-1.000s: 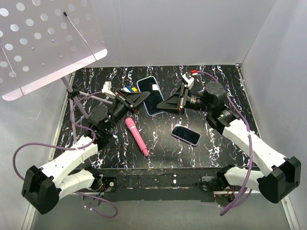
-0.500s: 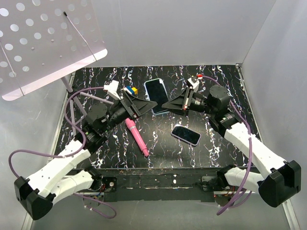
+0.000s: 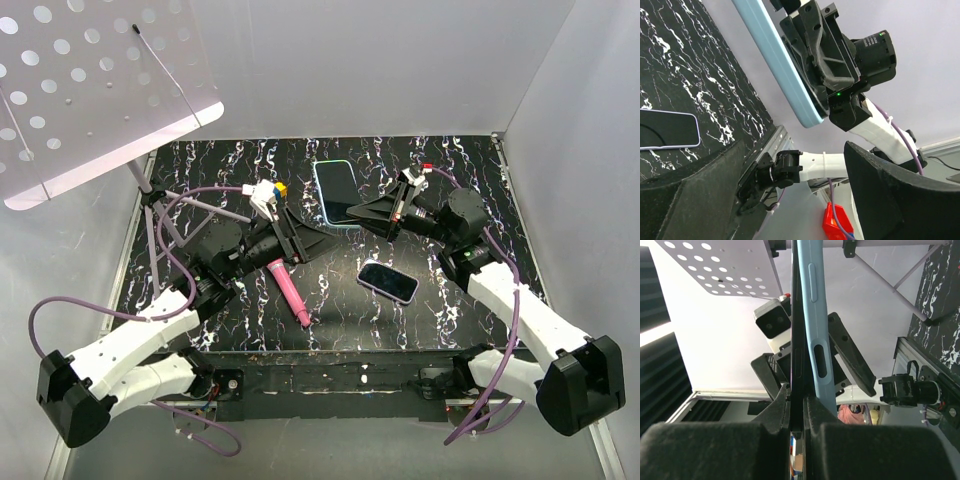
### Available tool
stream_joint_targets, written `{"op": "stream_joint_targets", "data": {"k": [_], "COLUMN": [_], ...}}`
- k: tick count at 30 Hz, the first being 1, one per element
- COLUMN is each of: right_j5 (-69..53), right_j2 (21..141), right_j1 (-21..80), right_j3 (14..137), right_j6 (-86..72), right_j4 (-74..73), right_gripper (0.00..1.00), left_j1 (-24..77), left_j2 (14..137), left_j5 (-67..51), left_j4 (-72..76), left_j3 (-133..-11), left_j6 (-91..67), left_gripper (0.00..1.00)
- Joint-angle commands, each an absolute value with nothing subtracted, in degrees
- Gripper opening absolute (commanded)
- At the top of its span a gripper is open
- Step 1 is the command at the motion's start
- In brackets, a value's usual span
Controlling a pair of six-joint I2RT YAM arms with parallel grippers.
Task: Take the phone out of the phone case
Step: Remove the phone case from the phone.
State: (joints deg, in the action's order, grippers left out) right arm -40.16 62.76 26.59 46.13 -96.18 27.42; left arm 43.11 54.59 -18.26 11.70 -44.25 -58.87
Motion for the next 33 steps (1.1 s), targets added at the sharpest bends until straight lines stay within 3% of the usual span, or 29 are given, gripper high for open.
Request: {"op": "stream_joint_targets", "data": {"k": [1,4,7,14,22,30,32,33], "right_j5": [-37.7,-37.8,-38.0,-38.0,-37.5,-37.5,-37.4,-37.4], "right_j2": [59.9,59.9,59.8,59.2,58.0,57.7,57.7,57.7], "right_j1": [26.5,26.5,26.5,26.5,26.5,26.5,26.5,26.5], "right_j3": [45.4,45.3,45.3,45.6,46.0,45.3,45.4,45.6], "right_j6": [-101.2,-100.7,-100.6,-99.1,-97.2,-96.6,-96.4,-96.3], "right_j4": [38.1,37.8,37.6,35.4,33.1,32.3,32.4,32.3], "right_gripper": [0.01,0.01,0.01,0.01,0.01,0.01,0.01,0.01], "left_j1": [44.3,44.4,44.5,44.6,44.6,44.6,44.6,44.6], "left_j2": [54.8,56.3,57.6,57.4,58.1,57.9,57.5,57.7], "left_j5": [-15.7,-15.6,-15.8,-13.5,-12.1,-14.7,-13.2,-12.6], "left_j4": [13.4,15.8,16.7,15.9,17.4,20.4,20.3,20.7], "left_j3": [-45.8,-46.0,-46.2,-46.4,-46.5,-46.1,-45.4,-44.9], "left_j6": [-55.8,-56.8,-57.3,-57.6,-59.1,-59.2,-60.3,-61.2], "left_gripper": [0.76,0.66,0.65,0.70,0.68,0.79,0.77,0.72]}}
